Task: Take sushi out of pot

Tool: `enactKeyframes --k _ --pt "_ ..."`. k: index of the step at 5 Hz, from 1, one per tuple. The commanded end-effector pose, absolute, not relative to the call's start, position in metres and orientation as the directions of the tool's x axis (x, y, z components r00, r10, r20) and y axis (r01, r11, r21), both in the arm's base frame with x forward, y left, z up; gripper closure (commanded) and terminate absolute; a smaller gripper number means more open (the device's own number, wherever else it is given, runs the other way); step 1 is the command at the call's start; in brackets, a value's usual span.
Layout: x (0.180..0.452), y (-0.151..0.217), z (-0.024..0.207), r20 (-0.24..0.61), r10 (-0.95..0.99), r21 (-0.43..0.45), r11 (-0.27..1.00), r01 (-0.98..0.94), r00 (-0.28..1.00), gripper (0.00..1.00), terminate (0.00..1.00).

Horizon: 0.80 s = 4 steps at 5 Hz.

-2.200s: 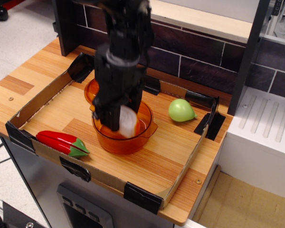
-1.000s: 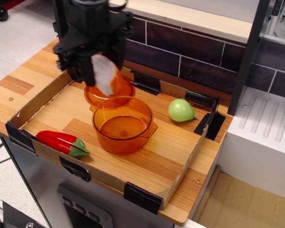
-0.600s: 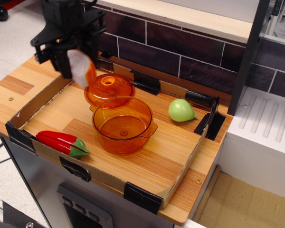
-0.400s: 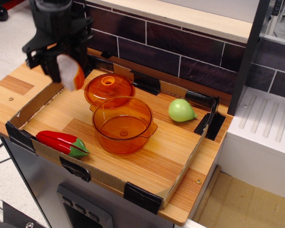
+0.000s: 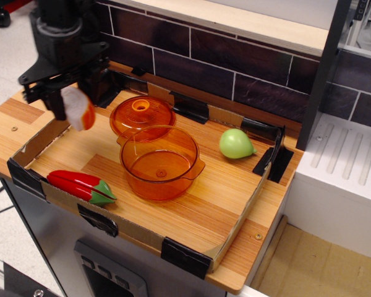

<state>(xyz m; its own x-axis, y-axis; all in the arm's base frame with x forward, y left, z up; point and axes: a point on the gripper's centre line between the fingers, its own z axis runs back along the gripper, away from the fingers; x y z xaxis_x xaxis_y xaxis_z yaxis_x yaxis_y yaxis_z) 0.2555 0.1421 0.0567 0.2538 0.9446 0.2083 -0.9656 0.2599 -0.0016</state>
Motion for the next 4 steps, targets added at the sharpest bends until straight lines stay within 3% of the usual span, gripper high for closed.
enactKeyframes --k 1,3,4 --pt "0.247 0.135 0.048 0.256 0.963 0.023 -0.095 -0.995 -0.086 1.0 0.0" --pt "0.258 0.132 0.039 0.227 0.962 0.039 -0.166 -0.985 -0.153 1.0 0.0" --pt "0.262 0.135 0.033 0.245 0.957 0.046 -0.171 -0.984 -0.155 0.0 0.0"
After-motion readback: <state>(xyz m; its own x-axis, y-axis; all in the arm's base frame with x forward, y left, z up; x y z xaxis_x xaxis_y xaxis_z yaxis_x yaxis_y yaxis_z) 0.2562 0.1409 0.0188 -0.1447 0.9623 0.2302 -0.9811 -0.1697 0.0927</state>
